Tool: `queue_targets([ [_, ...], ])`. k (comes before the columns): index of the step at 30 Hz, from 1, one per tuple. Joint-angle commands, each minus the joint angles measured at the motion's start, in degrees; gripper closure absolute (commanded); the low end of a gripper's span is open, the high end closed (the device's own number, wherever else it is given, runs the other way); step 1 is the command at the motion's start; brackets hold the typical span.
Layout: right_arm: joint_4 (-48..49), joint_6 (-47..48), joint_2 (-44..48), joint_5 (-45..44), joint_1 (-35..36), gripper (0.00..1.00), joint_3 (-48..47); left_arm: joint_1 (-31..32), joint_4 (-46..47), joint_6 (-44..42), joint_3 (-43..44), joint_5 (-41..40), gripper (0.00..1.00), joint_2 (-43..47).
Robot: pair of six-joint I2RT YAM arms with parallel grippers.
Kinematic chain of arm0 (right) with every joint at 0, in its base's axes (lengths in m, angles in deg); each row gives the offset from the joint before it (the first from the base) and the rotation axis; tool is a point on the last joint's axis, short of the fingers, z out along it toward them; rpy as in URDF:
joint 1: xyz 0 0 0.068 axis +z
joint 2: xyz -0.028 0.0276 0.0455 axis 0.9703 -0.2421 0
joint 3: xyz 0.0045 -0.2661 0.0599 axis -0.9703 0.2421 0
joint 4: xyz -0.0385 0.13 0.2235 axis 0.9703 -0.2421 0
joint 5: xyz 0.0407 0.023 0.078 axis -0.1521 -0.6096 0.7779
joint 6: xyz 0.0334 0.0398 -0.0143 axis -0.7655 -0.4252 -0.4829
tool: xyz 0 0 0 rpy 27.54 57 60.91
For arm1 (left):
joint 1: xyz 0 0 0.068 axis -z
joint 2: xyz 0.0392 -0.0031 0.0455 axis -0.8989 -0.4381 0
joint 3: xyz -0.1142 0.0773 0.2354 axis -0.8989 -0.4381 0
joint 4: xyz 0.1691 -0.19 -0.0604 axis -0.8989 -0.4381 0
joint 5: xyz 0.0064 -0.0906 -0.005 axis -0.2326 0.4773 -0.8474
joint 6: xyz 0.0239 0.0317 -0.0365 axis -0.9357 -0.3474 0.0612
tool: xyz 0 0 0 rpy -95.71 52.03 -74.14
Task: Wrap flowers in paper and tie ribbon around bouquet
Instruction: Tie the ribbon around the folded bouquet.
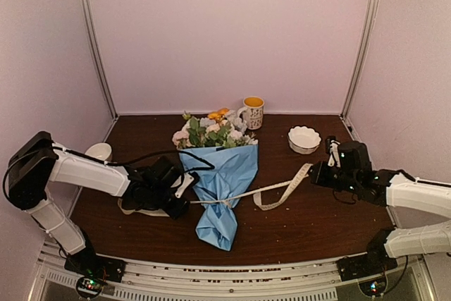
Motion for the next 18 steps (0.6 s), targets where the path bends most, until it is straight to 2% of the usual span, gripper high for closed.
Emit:
queue_targets([
  [1,-2.5,-3.0,3.3,0.2,-5.2,1.00,6.7,-1.7,-3.7,4.9,-4.3,-2.7,1.00,-1.0],
  [8,-5.5,-1.8,6.9,4.4,-17.5,1.00,10.6,-2.0,-2.6,6.2,-6.7,-2.1,1.00,0.8],
  [14,-12.9,3.2,4.8,7.4,-27.1,1.00,7.5,-2.1,-2.8,6.8,-7.2,-2.4,1.00,1.7],
  [18,-12.8,2.9,2.9,12.7,-33.9,1.00,8.8,-2.0,-2.3,6.0,-7.5,-2.0,1.00,3.4],
])
